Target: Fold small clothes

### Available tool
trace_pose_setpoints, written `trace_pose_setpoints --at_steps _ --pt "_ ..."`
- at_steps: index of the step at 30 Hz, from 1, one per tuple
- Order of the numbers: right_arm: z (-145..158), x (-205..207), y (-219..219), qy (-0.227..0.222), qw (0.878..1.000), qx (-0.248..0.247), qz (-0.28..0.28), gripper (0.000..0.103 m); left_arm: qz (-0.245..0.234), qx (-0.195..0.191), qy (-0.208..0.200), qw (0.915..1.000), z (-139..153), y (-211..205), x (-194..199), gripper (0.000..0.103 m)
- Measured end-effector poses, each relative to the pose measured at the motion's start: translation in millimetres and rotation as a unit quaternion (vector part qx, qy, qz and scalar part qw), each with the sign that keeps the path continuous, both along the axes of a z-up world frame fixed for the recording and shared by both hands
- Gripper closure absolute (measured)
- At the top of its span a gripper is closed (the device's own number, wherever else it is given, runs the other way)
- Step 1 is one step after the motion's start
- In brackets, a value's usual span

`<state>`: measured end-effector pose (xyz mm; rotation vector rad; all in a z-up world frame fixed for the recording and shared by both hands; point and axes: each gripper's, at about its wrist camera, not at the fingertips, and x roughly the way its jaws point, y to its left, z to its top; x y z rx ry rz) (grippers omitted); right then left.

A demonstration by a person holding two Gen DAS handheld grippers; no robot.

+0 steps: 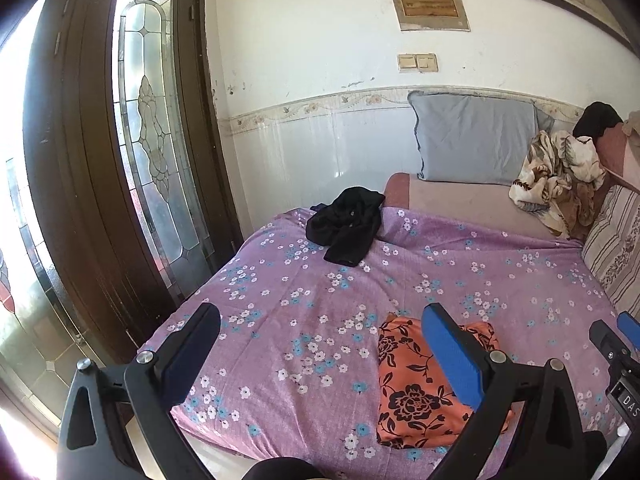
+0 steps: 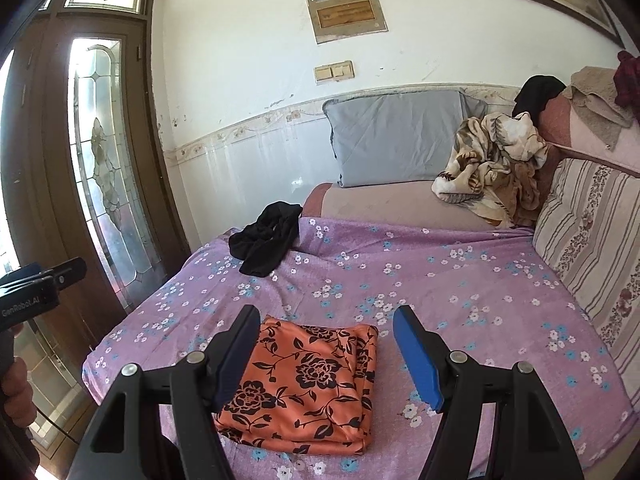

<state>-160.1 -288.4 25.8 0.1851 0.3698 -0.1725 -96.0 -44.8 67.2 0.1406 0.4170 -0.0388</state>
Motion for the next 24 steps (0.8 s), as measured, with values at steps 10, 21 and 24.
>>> trace_pose_setpoints --at_steps 10,21,24 --pt "-2.3 4.2 -18.0 0.006 1.000 -0.003 -0.029 0.030 -0.014 0.001 -0.006 0.9999 3.4 -4.0 5.3 0.002" --pt "-15.3 16.7 -28.8 0.025 0.999 0.003 -0.034 0.030 -0.030 -0.010 0.002 0.9995 -3.1 -7.3 12.5 0.002" --pt "-20.6 27.2 -33.7 0.030 0.999 0.007 -0.026 0.030 -0.034 -0.017 -0.001 0.9993 -5.9 -8.9 19.5 0.002"
